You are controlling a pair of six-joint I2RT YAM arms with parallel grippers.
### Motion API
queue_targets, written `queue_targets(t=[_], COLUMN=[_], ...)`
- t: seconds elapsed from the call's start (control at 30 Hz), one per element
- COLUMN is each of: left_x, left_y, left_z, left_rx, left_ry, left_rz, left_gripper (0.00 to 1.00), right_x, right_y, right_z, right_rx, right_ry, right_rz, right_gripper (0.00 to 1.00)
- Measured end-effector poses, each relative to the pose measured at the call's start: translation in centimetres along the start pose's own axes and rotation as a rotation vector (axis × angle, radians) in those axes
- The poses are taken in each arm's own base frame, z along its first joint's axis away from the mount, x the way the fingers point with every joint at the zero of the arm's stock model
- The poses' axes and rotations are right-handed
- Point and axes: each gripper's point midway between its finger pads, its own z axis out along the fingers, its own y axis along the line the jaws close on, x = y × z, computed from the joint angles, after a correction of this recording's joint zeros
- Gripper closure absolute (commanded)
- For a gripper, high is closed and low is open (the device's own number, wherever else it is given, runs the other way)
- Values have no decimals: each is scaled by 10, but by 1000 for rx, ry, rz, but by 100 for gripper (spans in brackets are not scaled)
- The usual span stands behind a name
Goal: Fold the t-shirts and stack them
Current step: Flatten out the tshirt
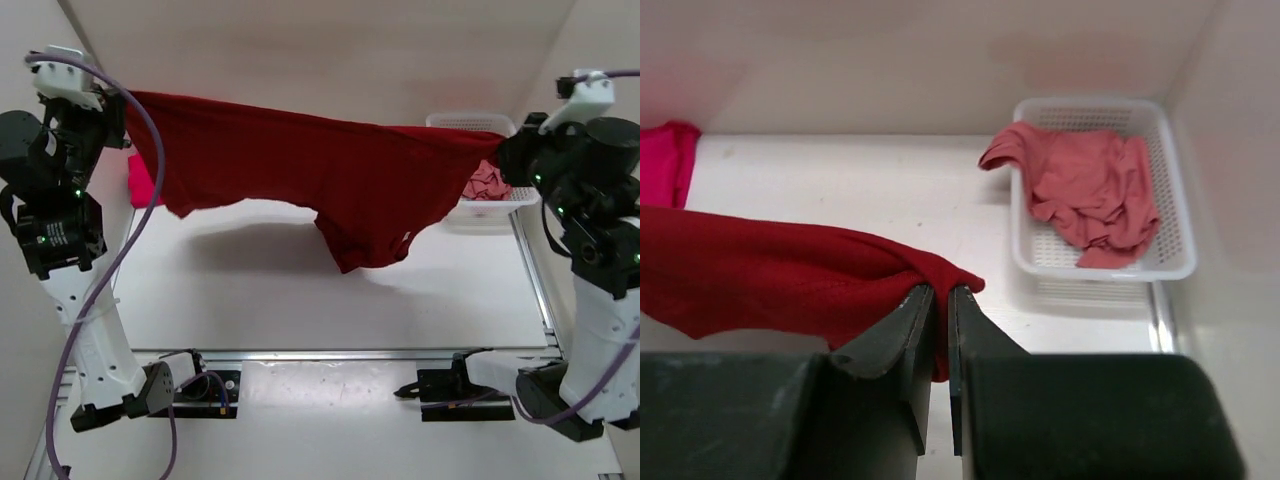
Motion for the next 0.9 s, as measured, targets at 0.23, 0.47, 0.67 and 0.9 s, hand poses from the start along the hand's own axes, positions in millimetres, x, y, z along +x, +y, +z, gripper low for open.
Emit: queue_targets(t=[0.23, 0.47, 0.67, 0.9], left_x=[-79, -106, -72, 91], left_y=[-6, -6, 15, -28], left_z=[-30, -30, 17, 105], left_rx=[-19, 9, 48, 162], left_ry=[-182, -287, -225, 116], left_rz=[-16, -79, -144, -229], left_gripper=[100, 100, 100, 100], right_x=[-39, -87, -91, 12], right_y=[-16, -16, -5, -25], right_z=[-62, -98, -36, 120], right_rx=[54, 56, 34, 89], right_ry=[-204, -400, -339, 22], right_rz=[-45, -58, -90, -106], right_gripper=[100, 100, 100, 100])
